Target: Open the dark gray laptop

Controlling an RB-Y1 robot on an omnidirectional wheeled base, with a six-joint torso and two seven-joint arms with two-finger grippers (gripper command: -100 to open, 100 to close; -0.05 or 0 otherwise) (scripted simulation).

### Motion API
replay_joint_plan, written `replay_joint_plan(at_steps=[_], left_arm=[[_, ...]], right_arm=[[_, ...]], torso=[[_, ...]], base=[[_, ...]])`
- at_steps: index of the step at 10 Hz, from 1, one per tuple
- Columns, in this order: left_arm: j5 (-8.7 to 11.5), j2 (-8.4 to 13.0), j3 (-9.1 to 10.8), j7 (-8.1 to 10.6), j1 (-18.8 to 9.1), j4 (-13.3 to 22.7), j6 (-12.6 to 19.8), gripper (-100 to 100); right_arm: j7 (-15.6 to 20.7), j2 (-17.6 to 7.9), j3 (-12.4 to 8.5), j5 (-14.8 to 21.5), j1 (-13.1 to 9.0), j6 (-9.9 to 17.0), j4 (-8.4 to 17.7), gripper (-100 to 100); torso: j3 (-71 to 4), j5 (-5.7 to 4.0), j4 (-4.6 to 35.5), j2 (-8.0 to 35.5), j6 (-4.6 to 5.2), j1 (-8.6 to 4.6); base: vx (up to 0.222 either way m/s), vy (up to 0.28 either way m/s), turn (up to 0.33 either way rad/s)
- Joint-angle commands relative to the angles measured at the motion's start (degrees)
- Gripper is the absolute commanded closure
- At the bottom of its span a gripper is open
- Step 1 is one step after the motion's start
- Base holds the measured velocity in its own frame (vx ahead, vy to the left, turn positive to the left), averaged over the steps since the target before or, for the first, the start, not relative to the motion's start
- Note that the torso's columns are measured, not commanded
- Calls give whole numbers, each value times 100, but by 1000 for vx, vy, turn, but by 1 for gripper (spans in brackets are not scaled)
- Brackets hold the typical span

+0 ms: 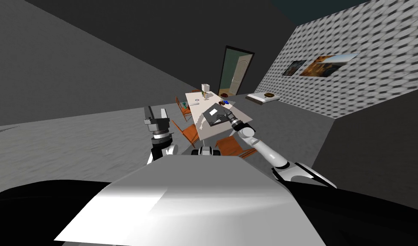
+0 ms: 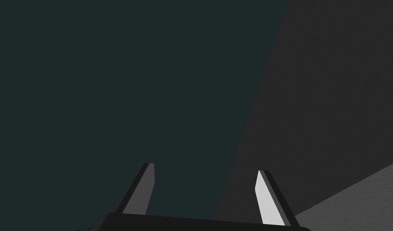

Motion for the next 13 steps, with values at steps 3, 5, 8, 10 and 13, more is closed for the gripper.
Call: replay_joint_plan(at_steps=[3,5,8,10,13], left_arm=[[0,0,0,0,0,0,0,0],[0,0,0,0,0,0,0,0],[0,0,0,0,0,0,0,0],[0,0,0,0,-1,0,0,0],[0,0,0,0,-1,0,0,0]], right_arm=[[-200,-617,-73,-445,-106,-33,-278,-100],[-281,-862,-109,-618,-146,-39,-389,-100],[-329,-1010,-104,-730,-181,-35,-439,-100],[-334,-1018,-92,-739,-172,-38,-439,0],[-334,-1017,-82,-740,-163,-33,-434,0]], torso=[[12,-3,14,20,2,-16],[12,-6,10,20,4,-22],[9,-5,7,14,3,-17],[8,-8,7,13,2,-25],[4,-8,-1,6,2,-20]], base=[[25,44,-56],[22,35,-58],[13,29,-47],[0,0,0],[0,0,0]])
